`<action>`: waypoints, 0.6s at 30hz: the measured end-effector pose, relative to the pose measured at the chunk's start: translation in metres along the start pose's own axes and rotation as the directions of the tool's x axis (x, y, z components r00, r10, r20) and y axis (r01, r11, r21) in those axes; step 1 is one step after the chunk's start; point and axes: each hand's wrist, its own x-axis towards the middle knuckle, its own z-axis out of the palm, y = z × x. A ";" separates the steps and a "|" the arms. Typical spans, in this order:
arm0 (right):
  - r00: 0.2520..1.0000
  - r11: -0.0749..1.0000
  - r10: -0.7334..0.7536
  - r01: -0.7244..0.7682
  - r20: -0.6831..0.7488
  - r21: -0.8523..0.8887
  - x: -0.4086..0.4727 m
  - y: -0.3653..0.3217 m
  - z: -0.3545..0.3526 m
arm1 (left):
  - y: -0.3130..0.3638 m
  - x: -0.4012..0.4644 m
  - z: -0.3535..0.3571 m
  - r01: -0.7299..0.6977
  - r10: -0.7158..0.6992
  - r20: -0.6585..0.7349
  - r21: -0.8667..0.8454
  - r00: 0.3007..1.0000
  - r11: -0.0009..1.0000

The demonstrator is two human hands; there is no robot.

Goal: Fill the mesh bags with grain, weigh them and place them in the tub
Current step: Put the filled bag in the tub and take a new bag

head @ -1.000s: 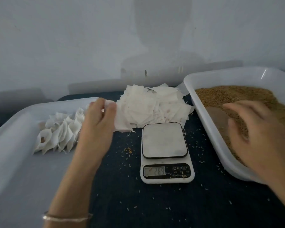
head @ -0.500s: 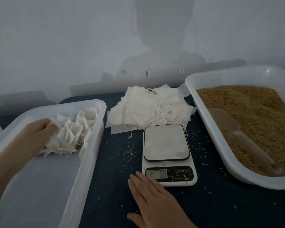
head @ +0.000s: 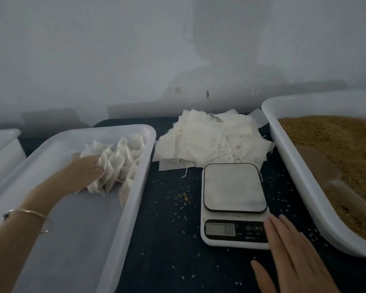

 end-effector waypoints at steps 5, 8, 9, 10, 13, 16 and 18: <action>0.992 0.996 -0.085 0.084 -0.088 -0.021 0.009 -0.011 0.006 | 0.032 -0.003 0.015 0.275 -0.176 0.319 -0.299 0.931 0.914; 0.986 0.996 -0.091 0.094 -0.137 0.011 0.013 -0.016 0.006 | 0.043 -0.007 0.008 0.291 -0.131 0.360 -0.435 0.924 0.852; 0.987 0.995 -0.090 0.095 -0.133 0.032 0.016 -0.018 0.005 | 0.046 -0.007 0.006 0.280 -0.104 0.375 -0.454 0.921 0.846; 0.988 0.993 -0.089 0.097 -0.125 0.060 0.020 -0.019 0.003 | 0.049 -0.008 0.002 0.295 -0.099 0.404 -0.458 0.909 0.839; 0.996 0.985 -0.034 0.048 -0.087 0.166 0.046 -0.018 -0.004 | 0.066 -0.006 -0.017 0.163 -0.092 0.249 -0.281 0.964 0.946; 0.998 0.959 0.060 -0.066 0.029 0.276 0.098 -0.010 -0.007 | 0.106 0.009 -0.050 -0.071 0.010 -0.197 -0.304 0.980 0.950; 0.980 0.936 0.140 -0.178 0.142 0.304 0.137 -0.002 0.002 | 0.143 0.027 -0.059 -0.206 0.123 -0.270 -0.308 0.955 0.929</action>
